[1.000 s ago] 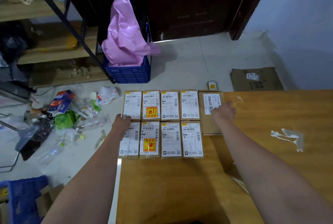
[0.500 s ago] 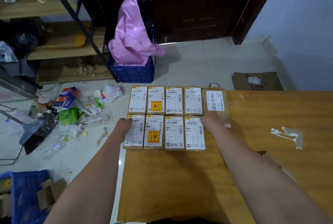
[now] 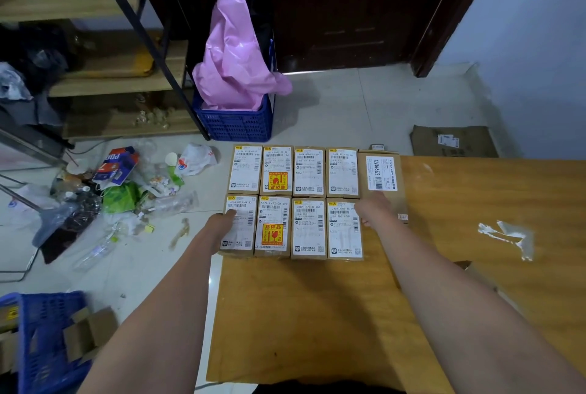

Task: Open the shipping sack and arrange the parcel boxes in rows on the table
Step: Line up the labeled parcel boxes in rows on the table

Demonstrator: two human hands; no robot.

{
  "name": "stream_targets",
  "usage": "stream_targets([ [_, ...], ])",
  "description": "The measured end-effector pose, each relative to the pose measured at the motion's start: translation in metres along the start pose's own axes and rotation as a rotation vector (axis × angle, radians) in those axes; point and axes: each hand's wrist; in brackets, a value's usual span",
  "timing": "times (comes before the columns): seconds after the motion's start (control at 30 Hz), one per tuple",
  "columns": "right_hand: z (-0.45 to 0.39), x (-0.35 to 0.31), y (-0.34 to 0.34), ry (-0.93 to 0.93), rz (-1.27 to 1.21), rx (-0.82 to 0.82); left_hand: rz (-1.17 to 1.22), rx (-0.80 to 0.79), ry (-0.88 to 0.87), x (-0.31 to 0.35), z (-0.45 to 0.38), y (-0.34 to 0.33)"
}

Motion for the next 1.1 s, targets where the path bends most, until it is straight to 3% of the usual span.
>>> stream_targets([
  [0.47,0.006,-0.009,0.013,-0.030,0.049,-0.014,-0.070,0.021,-0.010,0.004,-0.004,0.000],
  [0.83,-0.015,-0.037,0.033,0.039,0.002,-0.043,-0.060,0.157,-0.215,0.046,-0.026,0.013],
  [1.1,-0.029,-0.057,0.023,0.076,0.128,-0.013,-0.135,0.192,-0.285,0.062,-0.044,0.004],
])
Point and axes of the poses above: each hand's wrist, its own z-axis away from the middle knuckle, its own y-axis out of the back of the hand, x = y × z, and after that the axes turned 6 degrees about -y, right-handed
